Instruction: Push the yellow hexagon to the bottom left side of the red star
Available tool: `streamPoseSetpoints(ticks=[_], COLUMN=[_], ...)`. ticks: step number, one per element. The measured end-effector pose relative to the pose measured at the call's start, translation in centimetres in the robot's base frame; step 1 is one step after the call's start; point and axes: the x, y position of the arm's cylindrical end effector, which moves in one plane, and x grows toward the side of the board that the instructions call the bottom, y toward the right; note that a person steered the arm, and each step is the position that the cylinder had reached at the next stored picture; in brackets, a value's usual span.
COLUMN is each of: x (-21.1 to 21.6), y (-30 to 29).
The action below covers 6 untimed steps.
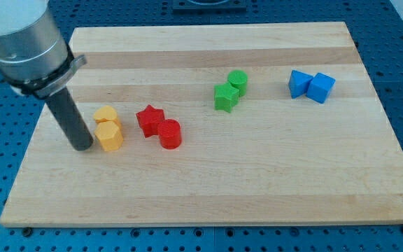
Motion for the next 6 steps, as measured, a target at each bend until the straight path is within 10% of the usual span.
streamPoseSetpoints(ticks=[6], x=[-1.0], y=[4.6])
